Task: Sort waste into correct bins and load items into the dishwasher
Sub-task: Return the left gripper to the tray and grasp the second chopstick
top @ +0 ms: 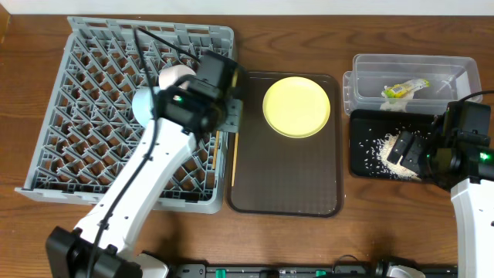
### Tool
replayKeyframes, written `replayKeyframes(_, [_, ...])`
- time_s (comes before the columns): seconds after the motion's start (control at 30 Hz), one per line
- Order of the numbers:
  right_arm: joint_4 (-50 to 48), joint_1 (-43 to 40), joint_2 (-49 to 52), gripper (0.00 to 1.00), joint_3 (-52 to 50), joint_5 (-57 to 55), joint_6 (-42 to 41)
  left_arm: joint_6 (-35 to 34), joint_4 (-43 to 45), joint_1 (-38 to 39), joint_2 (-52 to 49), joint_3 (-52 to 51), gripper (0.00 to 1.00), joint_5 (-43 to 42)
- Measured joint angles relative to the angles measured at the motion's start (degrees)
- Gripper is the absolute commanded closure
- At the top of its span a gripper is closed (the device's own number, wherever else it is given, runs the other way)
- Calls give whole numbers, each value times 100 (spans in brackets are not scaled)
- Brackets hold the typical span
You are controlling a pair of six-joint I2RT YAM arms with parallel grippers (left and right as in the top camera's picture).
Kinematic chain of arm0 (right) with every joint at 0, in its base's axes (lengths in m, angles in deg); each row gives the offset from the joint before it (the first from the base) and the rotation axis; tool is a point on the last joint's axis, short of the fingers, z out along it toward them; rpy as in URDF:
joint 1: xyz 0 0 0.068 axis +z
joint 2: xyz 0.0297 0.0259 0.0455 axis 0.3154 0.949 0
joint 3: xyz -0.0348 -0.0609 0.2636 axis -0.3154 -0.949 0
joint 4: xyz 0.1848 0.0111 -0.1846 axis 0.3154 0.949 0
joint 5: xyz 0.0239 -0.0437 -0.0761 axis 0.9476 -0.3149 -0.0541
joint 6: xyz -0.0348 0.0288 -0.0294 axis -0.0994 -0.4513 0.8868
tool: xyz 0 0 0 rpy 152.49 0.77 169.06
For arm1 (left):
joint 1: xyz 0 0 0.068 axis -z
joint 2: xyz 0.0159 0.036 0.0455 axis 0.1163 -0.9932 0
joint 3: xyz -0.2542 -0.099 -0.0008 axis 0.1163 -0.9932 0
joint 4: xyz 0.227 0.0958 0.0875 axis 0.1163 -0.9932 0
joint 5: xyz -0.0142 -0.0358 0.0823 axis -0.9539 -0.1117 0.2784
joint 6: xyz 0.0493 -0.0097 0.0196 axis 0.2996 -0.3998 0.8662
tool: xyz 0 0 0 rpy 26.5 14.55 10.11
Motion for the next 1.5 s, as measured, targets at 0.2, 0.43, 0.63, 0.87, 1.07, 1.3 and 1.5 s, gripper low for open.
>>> replayKeyframes(0.2, [0,0,0,1,0,-2,0,-1161,304,507,-356,-334,46,-9])
replayKeyframes(0.43, [0,0,0,1,0,39,0,-1576,584,767,-1335,-514,46,188])
replayKeyframes(0.63, [0,0,0,1,0,125,0,-1655,798,767,-2024,-514,46,334])
replayKeyframes(0.87, [0,0,0,1,0,129,0,-1659,964,765,-2566,-514,46,422])
replayKeyframes(1.07, [0,0,0,1,0,129,0,-1659,990,767,-2667,-514,46,452])
replayKeyframes(1.3, [0,0,0,1,0,131,0,-1685,992,772,-2680,-514,81,455])
replayKeyframes(1.5, [4,0,0,1,0,131,0,-1755,979,789,-2695,-514,94,450])
